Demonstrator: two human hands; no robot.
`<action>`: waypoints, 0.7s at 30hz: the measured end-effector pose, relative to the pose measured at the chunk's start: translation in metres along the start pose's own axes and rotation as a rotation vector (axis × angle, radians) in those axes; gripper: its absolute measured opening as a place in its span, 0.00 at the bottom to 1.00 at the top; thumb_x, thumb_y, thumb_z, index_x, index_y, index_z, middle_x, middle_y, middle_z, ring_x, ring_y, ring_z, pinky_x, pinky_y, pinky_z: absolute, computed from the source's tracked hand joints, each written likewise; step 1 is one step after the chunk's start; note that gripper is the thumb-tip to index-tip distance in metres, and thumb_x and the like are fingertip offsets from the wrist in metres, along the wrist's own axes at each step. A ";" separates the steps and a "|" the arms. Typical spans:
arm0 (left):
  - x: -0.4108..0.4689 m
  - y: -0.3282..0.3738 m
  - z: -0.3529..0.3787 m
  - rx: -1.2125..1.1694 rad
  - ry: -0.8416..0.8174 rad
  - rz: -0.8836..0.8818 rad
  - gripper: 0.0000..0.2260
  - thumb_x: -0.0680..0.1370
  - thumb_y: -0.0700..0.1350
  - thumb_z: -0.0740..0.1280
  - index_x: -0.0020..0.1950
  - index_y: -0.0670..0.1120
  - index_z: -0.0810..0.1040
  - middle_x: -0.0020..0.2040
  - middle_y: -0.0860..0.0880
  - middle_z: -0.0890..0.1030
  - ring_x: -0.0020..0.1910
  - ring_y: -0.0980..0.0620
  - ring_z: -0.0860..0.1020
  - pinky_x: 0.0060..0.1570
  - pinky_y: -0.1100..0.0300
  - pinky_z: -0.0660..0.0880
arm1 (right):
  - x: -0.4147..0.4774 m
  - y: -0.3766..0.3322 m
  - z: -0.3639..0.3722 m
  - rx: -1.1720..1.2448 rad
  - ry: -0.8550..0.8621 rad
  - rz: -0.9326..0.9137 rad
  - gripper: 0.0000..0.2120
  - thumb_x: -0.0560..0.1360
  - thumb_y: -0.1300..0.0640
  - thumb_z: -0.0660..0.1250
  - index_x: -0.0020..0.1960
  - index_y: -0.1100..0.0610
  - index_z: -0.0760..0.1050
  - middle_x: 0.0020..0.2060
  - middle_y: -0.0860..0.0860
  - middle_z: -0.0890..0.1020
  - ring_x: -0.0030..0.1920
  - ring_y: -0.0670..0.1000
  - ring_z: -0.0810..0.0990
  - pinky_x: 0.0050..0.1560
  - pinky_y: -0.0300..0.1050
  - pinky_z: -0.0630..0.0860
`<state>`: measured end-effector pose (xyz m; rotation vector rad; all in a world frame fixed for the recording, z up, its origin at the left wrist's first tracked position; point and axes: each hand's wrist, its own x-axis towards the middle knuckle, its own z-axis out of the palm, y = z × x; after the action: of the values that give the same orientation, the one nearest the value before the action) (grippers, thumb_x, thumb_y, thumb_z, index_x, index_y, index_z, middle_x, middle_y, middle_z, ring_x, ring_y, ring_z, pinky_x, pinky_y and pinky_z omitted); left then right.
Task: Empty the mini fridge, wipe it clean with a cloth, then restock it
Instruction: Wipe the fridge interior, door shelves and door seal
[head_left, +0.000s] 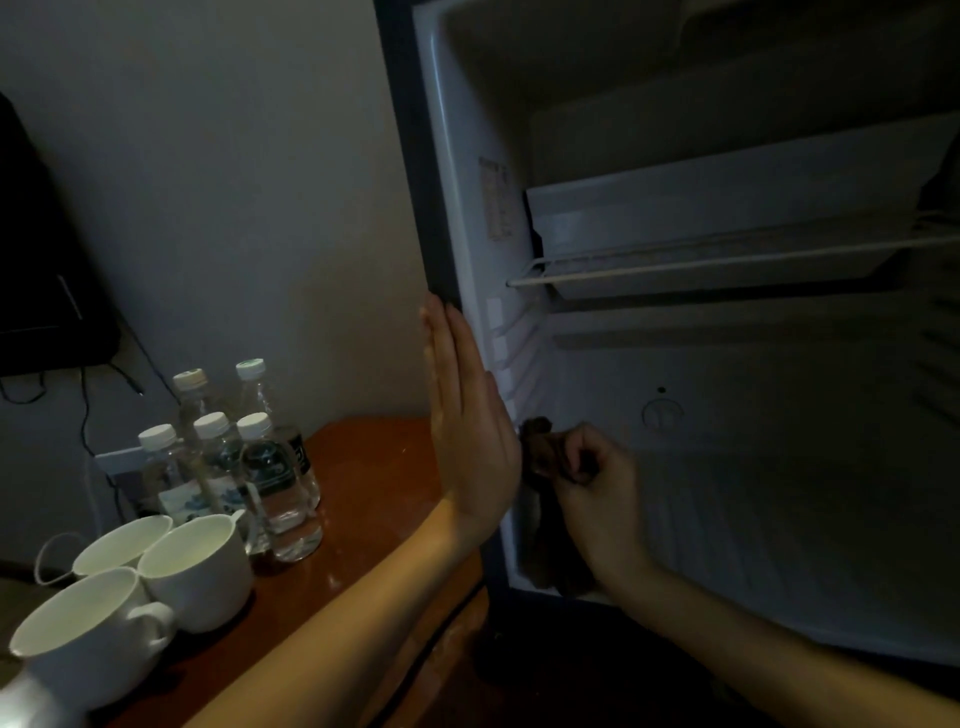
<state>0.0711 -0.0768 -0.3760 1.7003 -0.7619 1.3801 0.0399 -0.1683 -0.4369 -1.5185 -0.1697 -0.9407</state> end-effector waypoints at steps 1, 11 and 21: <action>0.000 -0.001 0.001 0.001 -0.001 -0.004 0.21 0.83 0.38 0.46 0.76 0.40 0.47 0.77 0.43 0.47 0.77 0.48 0.47 0.76 0.51 0.49 | 0.004 0.001 0.001 0.005 0.004 0.014 0.28 0.67 0.78 0.65 0.28 0.46 0.63 0.26 0.44 0.67 0.33 0.43 0.67 0.35 0.42 0.63; 0.000 -0.004 0.001 -0.014 0.002 0.010 0.22 0.84 0.43 0.44 0.76 0.36 0.46 0.77 0.42 0.47 0.77 0.47 0.47 0.76 0.55 0.46 | 0.069 0.042 0.020 -0.045 0.322 0.279 0.20 0.75 0.68 0.64 0.30 0.54 0.61 0.29 0.47 0.67 0.35 0.47 0.68 0.34 0.37 0.62; -0.001 -0.005 0.003 0.071 0.031 0.015 0.22 0.84 0.42 0.45 0.76 0.35 0.46 0.77 0.35 0.50 0.77 0.48 0.48 0.76 0.58 0.44 | 0.025 0.041 0.031 0.183 0.079 0.491 0.19 0.81 0.69 0.52 0.70 0.57 0.64 0.65 0.52 0.73 0.61 0.49 0.71 0.67 0.44 0.67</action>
<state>0.0769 -0.0771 -0.3788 1.7267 -0.7171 1.4559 0.0951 -0.1602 -0.4491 -1.2689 0.1665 -0.5721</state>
